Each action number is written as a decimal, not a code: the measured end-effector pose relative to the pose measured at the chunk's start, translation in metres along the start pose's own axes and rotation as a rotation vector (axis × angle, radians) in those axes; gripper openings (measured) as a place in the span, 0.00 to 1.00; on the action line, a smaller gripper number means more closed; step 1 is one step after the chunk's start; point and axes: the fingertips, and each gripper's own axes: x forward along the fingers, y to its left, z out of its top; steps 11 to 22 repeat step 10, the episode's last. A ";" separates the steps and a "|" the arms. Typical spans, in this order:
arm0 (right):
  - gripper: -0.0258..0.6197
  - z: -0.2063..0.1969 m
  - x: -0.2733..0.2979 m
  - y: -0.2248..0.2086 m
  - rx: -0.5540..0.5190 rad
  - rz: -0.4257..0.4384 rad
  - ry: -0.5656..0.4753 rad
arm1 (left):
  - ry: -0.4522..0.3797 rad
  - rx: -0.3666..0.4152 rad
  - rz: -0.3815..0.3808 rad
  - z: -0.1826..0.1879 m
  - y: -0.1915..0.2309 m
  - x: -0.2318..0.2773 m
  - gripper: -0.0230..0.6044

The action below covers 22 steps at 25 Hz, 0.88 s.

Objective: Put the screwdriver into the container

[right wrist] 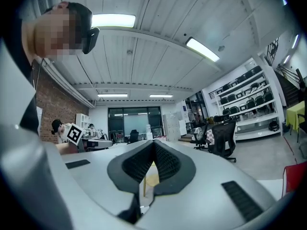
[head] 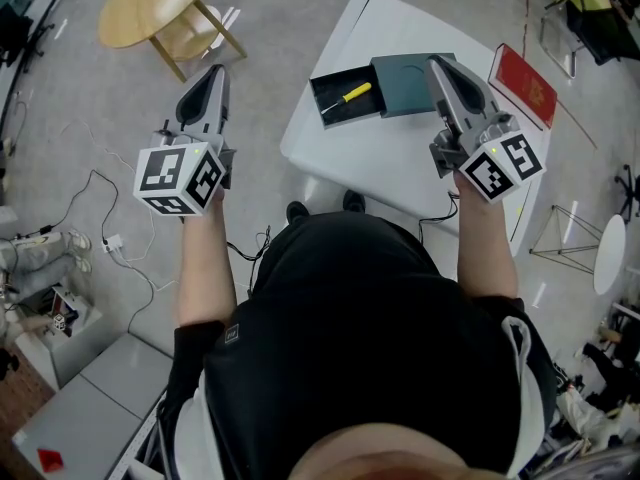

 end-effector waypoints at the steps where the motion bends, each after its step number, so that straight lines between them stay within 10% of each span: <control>1: 0.09 -0.001 -0.001 0.000 0.002 -0.002 0.002 | 0.003 -0.006 0.004 -0.002 0.001 -0.001 0.06; 22: 0.09 -0.010 -0.004 -0.001 0.015 -0.008 0.012 | 0.018 -0.012 0.013 -0.012 0.004 -0.006 0.06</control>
